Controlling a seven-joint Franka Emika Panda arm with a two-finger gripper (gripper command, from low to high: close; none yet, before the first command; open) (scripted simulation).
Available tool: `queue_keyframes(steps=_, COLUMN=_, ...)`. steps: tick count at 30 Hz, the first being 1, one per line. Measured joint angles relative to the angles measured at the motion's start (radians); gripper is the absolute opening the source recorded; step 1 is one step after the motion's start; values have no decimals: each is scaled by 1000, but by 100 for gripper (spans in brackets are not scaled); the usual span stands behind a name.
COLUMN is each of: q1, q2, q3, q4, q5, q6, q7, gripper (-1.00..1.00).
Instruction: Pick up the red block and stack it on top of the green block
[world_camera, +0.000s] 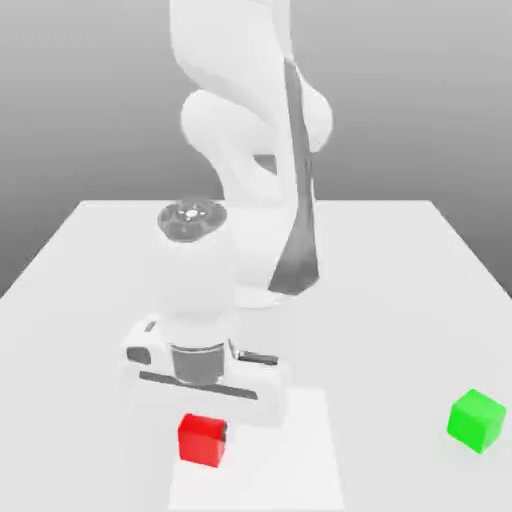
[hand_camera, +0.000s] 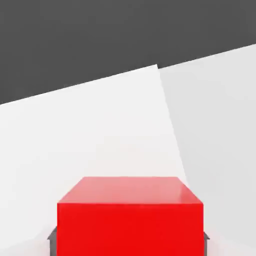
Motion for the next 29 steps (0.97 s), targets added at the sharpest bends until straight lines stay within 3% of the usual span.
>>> queue_keyframes(steps=3, q1=32, q2=-69, q3=28, q4=2, q5=-16, q6=-72, q7=26, gripper=-100)
queue_keyframes(steps=14, q1=402, q2=-61, q3=314, q4=140, q5=-79, q6=-208, q7=224, gripper=-100)
queue_keyframes(steps=19, q1=480, q2=65, q3=306, q4=168, q5=-171, q6=-114, q7=314, gripper=-100)
queue_keyframes(steps=20, q1=491, q2=98, q3=292, q4=170, q5=-193, q6=-85, q7=330, gripper=100)
queue_keyframes(steps=26, q1=498, q2=115, q3=285, q4=171, q5=-205, q6=-71, q7=338, gripper=100)
queue_keyframes(steps=29, q1=483, q2=53, q3=307, q4=168, q5=-162, q6=-126, q7=307, gripper=100)
